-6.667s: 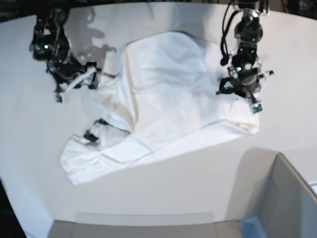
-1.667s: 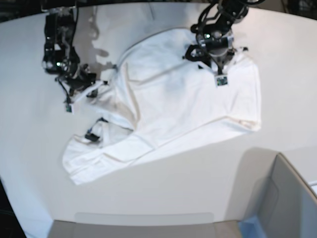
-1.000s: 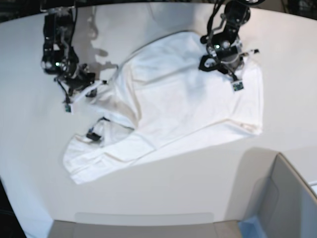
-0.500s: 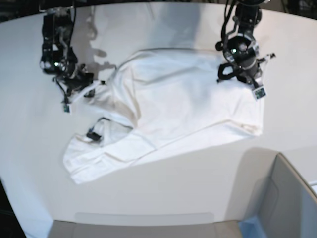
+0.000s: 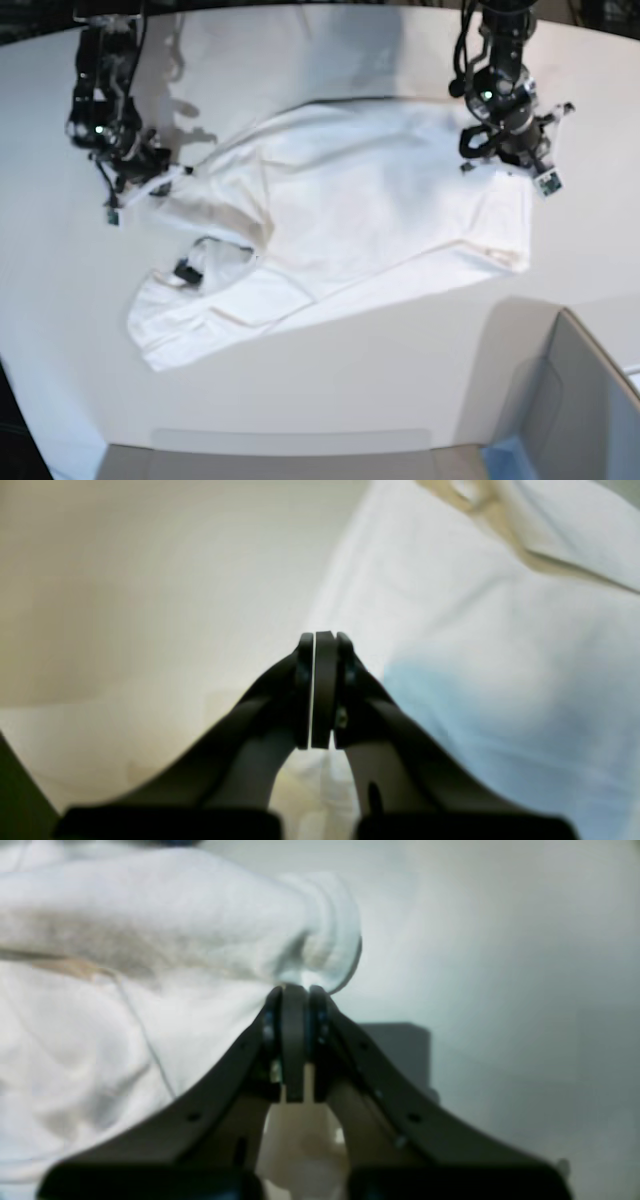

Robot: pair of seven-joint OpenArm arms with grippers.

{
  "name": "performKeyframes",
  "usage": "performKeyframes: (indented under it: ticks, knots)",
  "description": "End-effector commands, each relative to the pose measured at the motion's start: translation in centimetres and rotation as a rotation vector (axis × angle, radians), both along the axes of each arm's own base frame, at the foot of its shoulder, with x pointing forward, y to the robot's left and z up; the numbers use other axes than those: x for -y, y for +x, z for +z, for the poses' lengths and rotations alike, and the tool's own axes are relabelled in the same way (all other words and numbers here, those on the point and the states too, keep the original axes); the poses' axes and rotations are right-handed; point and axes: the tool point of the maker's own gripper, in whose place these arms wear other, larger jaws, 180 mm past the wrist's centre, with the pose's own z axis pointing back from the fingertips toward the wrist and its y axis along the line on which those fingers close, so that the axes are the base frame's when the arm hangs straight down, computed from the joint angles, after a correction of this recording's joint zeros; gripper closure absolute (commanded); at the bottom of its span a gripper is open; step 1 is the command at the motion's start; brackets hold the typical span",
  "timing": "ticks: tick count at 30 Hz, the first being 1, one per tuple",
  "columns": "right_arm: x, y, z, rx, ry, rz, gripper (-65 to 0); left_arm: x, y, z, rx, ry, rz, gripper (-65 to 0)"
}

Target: Layout the t-shirt on the table in an organized manner, then fold the t-shirt properly

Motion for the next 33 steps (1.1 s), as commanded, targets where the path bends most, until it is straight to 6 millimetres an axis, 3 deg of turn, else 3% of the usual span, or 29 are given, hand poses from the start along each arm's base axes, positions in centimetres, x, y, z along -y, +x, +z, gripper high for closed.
performKeyframes:
  ticks: [1,5,10,16,18,22,29,33]
  knots:
    - [0.1,1.1,1.5,0.057,-0.004,0.005,0.0,-0.1,0.5,0.9,0.036,0.016,-0.004,0.0]
    - [0.4,1.0,1.4,0.052,-0.010,0.006,0.0,-0.1,0.3,0.1,0.009,0.013,-0.002,-1.6]
    - [-0.2,1.0,1.1,0.047,0.007,0.006,0.0,1.5,0.1,-0.5,-0.011,-0.063,0.011,-21.8]
    - [-0.5,1.0,1.1,0.046,0.013,0.006,0.0,8.5,1.9,-1.2,-0.072,-0.156,-0.187,-27.7]
    - [-0.5,0.9,1.0,0.045,0.013,0.006,0.0,9.6,2.8,-0.7,-0.056,-0.166,-0.219,-28.4]
    - [-0.5,0.7,0.8,0.039,0.011,0.006,0.0,9.5,3.2,-0.6,-0.054,-0.166,-0.214,-28.7]
    - [-0.2,0.6,0.7,0.033,0.007,0.003,0.0,8.4,1.8,-3.3,-0.167,-0.176,-0.161,-28.7]
    - [-0.4,0.8,0.7,0.036,0.012,0.002,0.0,8.0,1.8,-3.4,-0.171,-0.165,-0.149,-28.6]
